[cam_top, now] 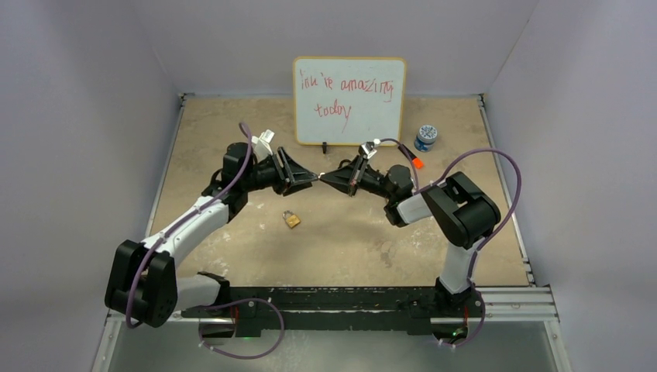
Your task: Unlock with the key
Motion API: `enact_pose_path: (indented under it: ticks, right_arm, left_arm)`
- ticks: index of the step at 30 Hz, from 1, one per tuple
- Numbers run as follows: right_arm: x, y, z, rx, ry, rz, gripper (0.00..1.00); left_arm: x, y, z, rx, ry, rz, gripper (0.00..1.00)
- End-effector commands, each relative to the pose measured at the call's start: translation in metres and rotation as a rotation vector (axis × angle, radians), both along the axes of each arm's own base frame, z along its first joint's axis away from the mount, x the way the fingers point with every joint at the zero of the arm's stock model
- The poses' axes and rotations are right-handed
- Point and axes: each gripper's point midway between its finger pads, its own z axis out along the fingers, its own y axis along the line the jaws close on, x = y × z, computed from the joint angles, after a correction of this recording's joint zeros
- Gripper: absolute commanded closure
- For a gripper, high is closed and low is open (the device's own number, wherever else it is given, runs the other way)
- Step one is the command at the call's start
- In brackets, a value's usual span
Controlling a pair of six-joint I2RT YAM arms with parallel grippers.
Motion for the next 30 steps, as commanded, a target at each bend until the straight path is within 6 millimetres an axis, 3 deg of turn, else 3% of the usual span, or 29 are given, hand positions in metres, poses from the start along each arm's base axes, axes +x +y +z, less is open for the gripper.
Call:
enact_pose_path:
  ticks: [1, 10, 23, 30]
  right_arm:
    - [-0.009, -0.006, 0.062, 0.143, -0.2, -0.014, 1.0]
    - [-0.012, -0.007, 0.066, 0.159, -0.201, -0.007, 1.0]
    - [-0.016, -0.006, 0.066, 0.161, -0.206, 0.015, 1.0]
    - [-0.017, -0.006, 0.065, 0.16, -0.204, 0.027, 1.0]
  left_arm:
    - [0.006, -0.007, 0.018, -0.071, -0.032, -0.003, 0.58]
    - [0.007, -0.011, 0.018, -0.089, -0.016, -0.022, 0.72]
    - [0.012, -0.019, 0.021, -0.109, -0.014, -0.019, 0.77]
    - [0.015, -0.02, 0.02, -0.104, -0.016, -0.015, 0.95]
